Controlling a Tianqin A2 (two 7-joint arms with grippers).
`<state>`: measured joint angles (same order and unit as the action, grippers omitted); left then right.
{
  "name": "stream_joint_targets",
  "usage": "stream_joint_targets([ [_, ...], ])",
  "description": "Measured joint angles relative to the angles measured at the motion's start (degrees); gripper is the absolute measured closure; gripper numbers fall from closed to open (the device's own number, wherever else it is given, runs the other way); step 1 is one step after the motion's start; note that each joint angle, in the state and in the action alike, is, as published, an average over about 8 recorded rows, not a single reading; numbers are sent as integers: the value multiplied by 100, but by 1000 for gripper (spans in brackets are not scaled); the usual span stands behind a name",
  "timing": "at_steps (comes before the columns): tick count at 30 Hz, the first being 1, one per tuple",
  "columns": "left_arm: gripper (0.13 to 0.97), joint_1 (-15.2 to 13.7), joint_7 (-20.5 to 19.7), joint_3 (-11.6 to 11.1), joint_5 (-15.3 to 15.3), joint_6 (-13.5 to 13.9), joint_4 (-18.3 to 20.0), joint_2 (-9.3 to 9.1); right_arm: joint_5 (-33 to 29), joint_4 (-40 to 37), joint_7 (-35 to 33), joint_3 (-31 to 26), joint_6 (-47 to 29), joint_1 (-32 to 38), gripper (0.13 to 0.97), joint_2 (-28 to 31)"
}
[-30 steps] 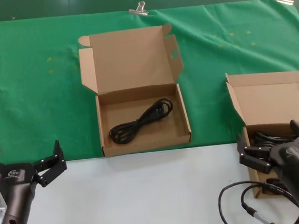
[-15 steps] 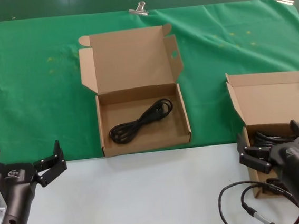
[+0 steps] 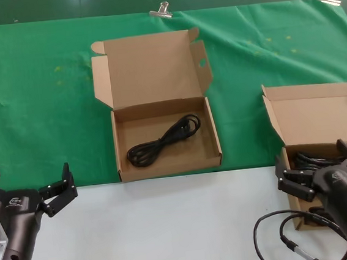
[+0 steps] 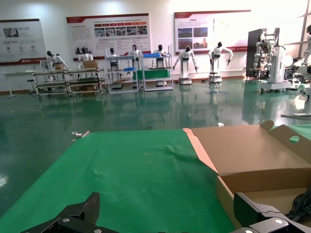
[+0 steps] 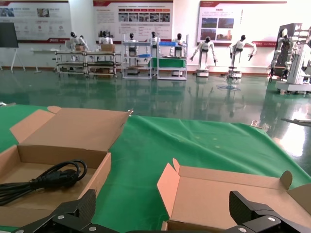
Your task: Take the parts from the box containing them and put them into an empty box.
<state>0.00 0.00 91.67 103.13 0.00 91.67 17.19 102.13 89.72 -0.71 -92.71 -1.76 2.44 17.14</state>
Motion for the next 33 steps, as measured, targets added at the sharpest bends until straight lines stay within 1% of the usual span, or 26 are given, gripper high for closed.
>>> stream_joint_targets([
  [33, 132, 0, 0, 0, 0, 0, 0, 0, 0, 0, 0, 0, 0, 0, 129, 0],
])
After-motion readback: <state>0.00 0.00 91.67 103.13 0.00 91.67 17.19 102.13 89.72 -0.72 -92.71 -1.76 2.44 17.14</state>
